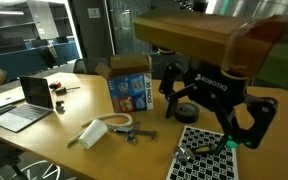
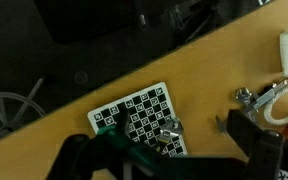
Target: Put the tool inside the box.
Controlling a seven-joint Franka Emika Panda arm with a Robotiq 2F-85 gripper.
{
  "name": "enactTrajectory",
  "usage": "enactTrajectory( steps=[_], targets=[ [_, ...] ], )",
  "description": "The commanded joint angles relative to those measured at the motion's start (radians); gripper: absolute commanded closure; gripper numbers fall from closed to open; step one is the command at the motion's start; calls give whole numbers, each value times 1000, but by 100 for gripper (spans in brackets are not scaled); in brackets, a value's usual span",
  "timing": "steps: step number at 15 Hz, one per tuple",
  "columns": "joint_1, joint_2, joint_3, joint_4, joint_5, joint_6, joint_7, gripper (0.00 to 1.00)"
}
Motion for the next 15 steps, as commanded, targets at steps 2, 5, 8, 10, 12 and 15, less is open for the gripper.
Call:
enactTrajectory(
  steps=[2, 5, 8, 10, 12, 15],
  targets=[
    [-20, 2, 19, 4, 10, -3, -8, 0],
    [-20, 2, 19, 4, 10, -3, -8, 0],
    [-27, 14, 31, 6, 8, 2, 30, 0],
    [-34, 40, 52, 17, 13, 12, 103, 0],
    [-35, 75, 82, 30, 19, 30, 196, 0],
    [-23, 147, 127, 53, 33, 84, 326, 0]
  ],
)
